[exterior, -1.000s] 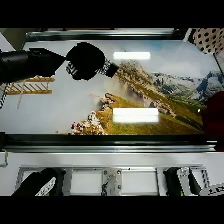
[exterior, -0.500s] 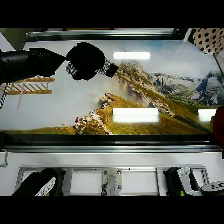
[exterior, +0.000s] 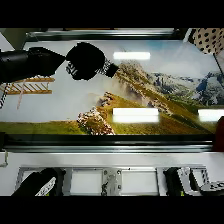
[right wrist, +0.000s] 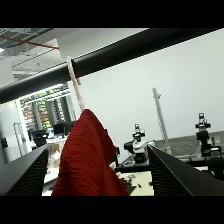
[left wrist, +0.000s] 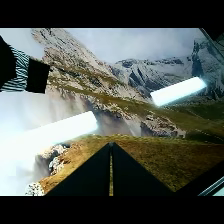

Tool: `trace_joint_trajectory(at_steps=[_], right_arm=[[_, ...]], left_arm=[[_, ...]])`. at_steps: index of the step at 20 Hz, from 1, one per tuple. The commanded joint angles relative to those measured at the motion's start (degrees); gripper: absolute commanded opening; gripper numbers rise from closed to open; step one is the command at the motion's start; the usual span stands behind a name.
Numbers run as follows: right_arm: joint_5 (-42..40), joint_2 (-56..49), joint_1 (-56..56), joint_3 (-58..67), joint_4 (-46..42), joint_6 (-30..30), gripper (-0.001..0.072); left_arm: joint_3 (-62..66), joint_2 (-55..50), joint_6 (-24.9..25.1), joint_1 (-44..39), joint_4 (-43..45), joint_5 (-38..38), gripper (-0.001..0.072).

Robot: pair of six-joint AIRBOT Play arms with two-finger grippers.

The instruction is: Fold the clothes and pants, and hang the long-sleeved shirts on hangers.

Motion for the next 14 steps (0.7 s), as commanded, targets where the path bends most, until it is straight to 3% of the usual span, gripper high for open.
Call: trace_joint_trajectory(at_steps=[1,4,6,9,11,14], right_arm=[[-0.33,0.59,0.02,-0.04,-0.15,0.00,0.0676],[1.84,3.21,0.04,-0.04,-0.13,0.00,0.0675],[9.14,5.03,0.11,-0.07,-0.15,1.14,0.0676],[21.35,6.40,3.54,-0.11,-1.22,8.46,0.0676],[29.81,6.34,7.98,-0.13,-10.43,15.19,0.0676],[47.93,4.42,16.06,-0.13,-34.38,35.65,0.0661]], left_arm=[[-0.02,0.04,0.00,0.04,0.02,-0.02,0.0018],[-0.02,0.04,0.00,0.04,0.02,-0.11,0.0017],[-0.02,0.04,0.00,0.04,0.02,-0.07,0.0018],[-0.02,-0.20,0.00,0.04,0.00,0.11,0.0018],[-0.04,-0.83,0.00,0.04,-0.02,-0.04,0.0018],[-0.04,-2.95,0.00,0.04,0.00,-0.68,0.0018]])
